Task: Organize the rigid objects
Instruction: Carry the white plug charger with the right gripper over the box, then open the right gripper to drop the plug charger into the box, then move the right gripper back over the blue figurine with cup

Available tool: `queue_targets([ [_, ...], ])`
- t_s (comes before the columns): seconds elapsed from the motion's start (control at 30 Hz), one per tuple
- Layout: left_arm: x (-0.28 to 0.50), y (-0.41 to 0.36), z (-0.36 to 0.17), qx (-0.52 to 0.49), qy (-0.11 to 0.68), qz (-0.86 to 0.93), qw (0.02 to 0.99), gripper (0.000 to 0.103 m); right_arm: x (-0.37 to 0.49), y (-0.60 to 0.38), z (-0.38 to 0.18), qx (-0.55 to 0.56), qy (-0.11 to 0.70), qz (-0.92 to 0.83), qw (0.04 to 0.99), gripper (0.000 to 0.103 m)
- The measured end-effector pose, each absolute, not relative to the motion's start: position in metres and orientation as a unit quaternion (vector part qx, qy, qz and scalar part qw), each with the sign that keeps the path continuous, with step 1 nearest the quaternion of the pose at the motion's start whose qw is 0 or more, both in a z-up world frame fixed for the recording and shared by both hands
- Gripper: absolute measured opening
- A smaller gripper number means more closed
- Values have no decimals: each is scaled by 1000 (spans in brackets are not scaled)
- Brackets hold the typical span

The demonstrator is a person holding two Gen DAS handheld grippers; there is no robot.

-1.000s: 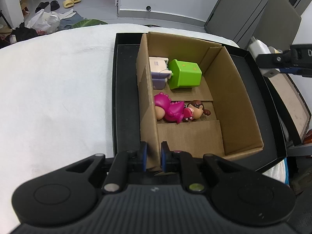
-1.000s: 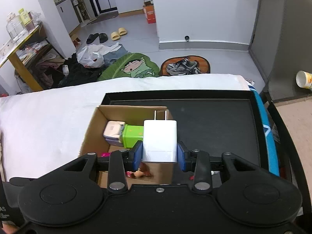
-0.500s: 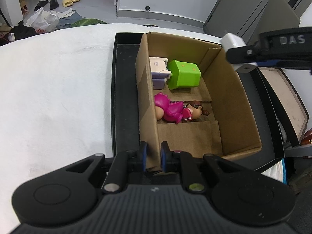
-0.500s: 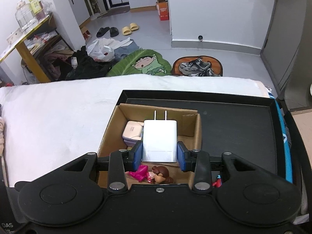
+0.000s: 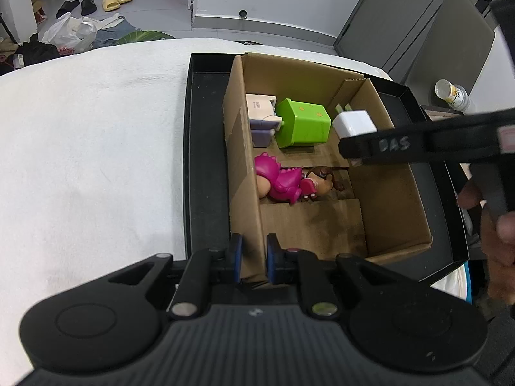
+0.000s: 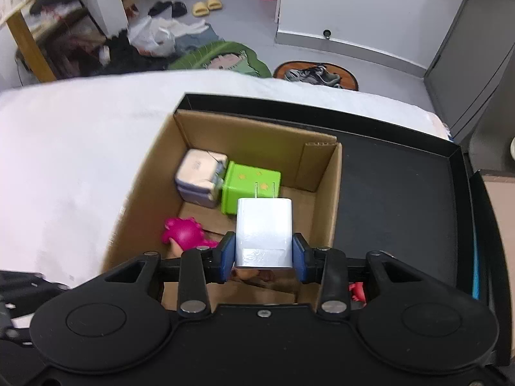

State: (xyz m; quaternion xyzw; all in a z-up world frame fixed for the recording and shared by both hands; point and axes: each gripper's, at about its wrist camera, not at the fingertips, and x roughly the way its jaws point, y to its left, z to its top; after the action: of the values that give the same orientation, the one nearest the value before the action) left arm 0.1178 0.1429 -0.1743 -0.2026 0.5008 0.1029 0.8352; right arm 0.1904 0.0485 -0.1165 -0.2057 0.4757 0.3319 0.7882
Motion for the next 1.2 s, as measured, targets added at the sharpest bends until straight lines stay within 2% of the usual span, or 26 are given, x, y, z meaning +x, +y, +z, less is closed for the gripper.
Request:
queue_targets([
  [0.57,117,143,-174,-208,501,98,834,15,184,61,-132,-270,459,304,790,39],
  [1.2,118,141,-172,-200,504,103,834,15,192,-9,-81,-173,459,349,798,43],
])
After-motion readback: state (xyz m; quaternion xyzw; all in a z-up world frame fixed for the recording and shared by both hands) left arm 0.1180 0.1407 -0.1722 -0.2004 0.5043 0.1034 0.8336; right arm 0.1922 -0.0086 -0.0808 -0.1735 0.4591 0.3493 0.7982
